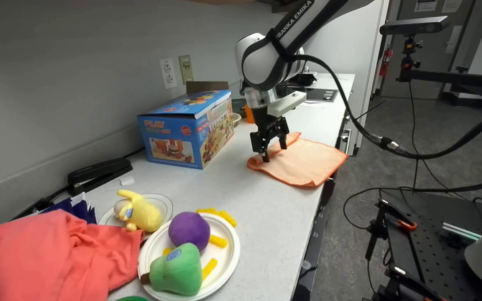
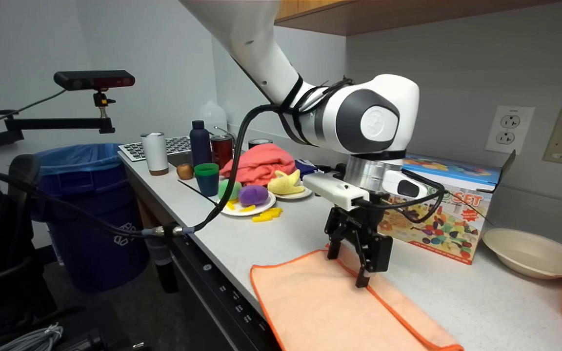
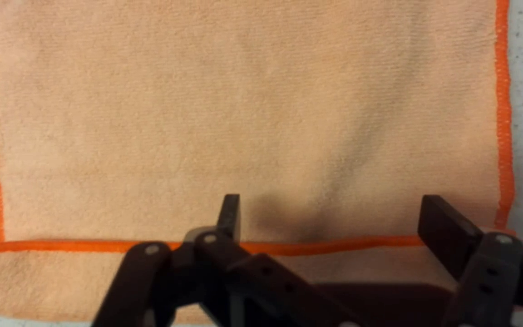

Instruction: Unfold the cloth on the counter

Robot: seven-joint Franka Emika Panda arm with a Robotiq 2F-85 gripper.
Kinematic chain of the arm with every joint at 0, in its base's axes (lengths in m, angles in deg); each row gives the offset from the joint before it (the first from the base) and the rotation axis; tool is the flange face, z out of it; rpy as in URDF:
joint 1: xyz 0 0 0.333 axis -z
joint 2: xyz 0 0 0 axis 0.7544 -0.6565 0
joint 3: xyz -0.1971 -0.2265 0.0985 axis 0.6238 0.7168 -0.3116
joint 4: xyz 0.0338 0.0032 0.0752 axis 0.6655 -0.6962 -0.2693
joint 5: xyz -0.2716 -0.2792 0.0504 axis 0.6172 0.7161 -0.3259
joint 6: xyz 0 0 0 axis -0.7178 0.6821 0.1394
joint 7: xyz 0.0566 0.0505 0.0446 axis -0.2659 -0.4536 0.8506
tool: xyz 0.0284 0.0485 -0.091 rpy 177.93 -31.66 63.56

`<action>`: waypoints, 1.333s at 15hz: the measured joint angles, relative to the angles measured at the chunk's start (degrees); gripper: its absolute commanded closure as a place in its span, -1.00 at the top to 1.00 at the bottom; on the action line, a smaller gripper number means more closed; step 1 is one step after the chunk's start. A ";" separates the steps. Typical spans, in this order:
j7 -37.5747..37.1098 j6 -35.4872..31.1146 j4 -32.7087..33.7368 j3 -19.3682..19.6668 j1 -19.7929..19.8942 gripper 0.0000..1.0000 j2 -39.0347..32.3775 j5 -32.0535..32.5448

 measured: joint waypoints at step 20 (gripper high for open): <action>-5.25 -25.43 -0.54 0.80 -1.10 1.00 -1.38 6.21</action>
